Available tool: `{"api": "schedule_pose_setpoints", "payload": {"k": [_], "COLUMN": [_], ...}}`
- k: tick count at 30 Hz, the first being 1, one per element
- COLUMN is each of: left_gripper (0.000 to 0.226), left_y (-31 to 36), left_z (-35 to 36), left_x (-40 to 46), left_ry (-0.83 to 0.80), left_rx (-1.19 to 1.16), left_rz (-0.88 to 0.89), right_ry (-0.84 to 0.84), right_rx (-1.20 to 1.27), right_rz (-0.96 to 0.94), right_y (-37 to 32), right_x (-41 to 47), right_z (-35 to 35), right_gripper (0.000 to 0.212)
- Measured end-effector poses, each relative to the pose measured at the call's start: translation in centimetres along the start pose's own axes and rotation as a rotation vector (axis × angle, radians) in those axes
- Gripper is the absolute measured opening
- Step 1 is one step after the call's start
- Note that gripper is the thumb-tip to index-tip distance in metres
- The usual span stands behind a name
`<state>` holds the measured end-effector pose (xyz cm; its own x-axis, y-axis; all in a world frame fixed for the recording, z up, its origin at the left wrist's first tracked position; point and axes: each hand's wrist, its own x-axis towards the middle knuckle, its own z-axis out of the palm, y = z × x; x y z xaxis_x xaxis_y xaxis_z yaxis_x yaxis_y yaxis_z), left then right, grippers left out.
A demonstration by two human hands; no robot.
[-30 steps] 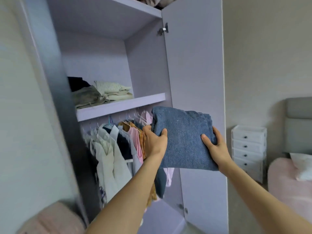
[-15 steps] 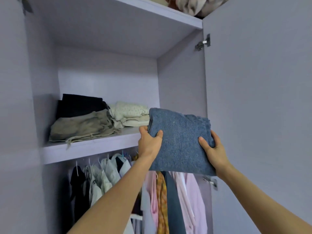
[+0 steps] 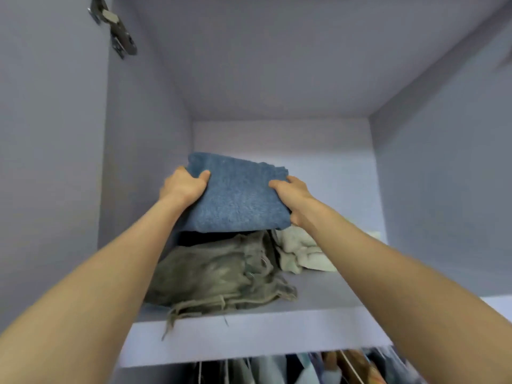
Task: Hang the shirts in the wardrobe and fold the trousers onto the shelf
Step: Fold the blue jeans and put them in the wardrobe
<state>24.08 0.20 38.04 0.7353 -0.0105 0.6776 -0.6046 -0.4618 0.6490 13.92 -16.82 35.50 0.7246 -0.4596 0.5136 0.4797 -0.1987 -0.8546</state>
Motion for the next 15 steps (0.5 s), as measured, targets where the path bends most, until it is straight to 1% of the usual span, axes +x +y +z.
{"api": "schedule_pose_setpoints", "payload": {"k": [1, 3, 4, 5, 6, 7, 8, 9, 10, 11, 12, 13, 14, 15], "left_gripper": [0.062, 0.065, 0.065, 0.064, 0.061, 0.059, 0.057, 0.055, 0.052, 0.050, 0.049, 0.049, 0.050, 0.051], "left_y": [-1.0, -3.3, -4.5, -5.5, -6.6, -7.3, -7.9, -8.2, -8.6, -8.8, -9.1, -9.2, -9.4, -9.4], "left_z": [0.2, 1.3, 2.2, 3.0, 3.9, 4.5, 4.9, 5.2, 5.5, 5.8, 6.3, 6.6, 6.9, 7.1], "left_x": [1.0, 1.5, 1.3, 1.0, 0.8, 0.6, 0.5, 0.5, 0.5, 0.3, 0.0, -0.4, -1.0, -1.5], "left_ry": [-0.021, -0.119, -0.193, -0.277, -0.367, -0.443, -0.483, -0.478, -0.453, -0.439, -0.450, -0.478, -0.503, -0.506], "left_rx": [0.031, 0.124, 0.214, 0.305, 0.370, 0.367, 0.309, 0.238, 0.189, 0.166, 0.155, 0.162, 0.187, 0.222], "left_rz": [0.010, 0.040, 0.055, 0.071, 0.074, 0.057, 0.038, 0.023, 0.021, 0.016, -0.002, -0.025, -0.046, -0.059], "right_ry": [-0.021, -0.098, -0.151, -0.182, -0.169, -0.103, -0.071, -0.127, -0.262, -0.425, -0.560, -0.641, -0.673, -0.674], "right_rx": [-0.054, -0.257, -0.416, -0.637, -0.894, -1.122, -1.231, -1.239, -1.201, -1.144, -1.070, -0.995, -0.933, -0.892], "right_rz": [0.023, 0.111, 0.149, 0.136, 0.059, -0.081, -0.248, -0.362, -0.404, -0.365, -0.256, -0.131, -0.041, -0.012], "right_y": [0.9, 3.4, 4.6, 5.3, 5.7, 5.7, 5.4, 5.1, 5.3, 5.7, 6.9, 8.2, 9.5, 10.2], "right_x": [1.4, 3.2, 3.7, 4.1, 4.8, 5.4, 5.8, 6.2, 6.7, 6.8, 6.9, 6.6, 6.3, 5.9], "right_z": [1.2, 3.1, 3.6, 3.6, 3.5, 3.2, 3.1, 3.0, 2.9, 2.9, 2.9, 2.7, 2.5, 2.3], "right_gripper": [0.028, 0.035, 0.038, 0.041, 0.045, 0.048, 0.051, 0.054, 0.053, 0.052, 0.054, 0.056, 0.055, 0.052]}}
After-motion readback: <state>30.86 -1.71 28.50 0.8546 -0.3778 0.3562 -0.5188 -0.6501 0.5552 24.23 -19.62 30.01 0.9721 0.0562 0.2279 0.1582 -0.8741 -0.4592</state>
